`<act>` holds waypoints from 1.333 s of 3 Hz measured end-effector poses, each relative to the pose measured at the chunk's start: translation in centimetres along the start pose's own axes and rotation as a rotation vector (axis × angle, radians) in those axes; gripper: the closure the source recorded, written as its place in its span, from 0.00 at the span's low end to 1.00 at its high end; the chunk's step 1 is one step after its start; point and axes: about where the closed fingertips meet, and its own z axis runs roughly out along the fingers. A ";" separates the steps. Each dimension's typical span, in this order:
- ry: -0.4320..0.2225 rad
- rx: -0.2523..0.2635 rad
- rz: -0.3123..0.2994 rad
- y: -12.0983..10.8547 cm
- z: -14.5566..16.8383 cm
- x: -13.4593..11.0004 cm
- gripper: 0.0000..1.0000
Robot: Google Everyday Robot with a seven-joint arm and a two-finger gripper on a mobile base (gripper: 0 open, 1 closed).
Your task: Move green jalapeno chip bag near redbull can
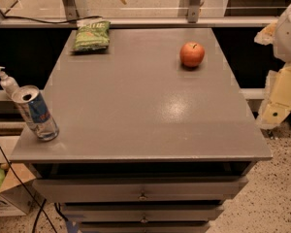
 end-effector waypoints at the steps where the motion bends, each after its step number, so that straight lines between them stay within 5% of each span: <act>1: -0.014 0.008 -0.010 0.0 0.1 -0.5 0.00; 3: -0.235 -0.031 -0.111 -0.4 4.0 -7.5 0.00; 4: -0.350 -0.058 -0.131 -2.7 6.8 -11.7 0.00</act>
Offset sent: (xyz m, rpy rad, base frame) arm 0.0277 0.0955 -0.0294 0.2119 -0.0589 0.2239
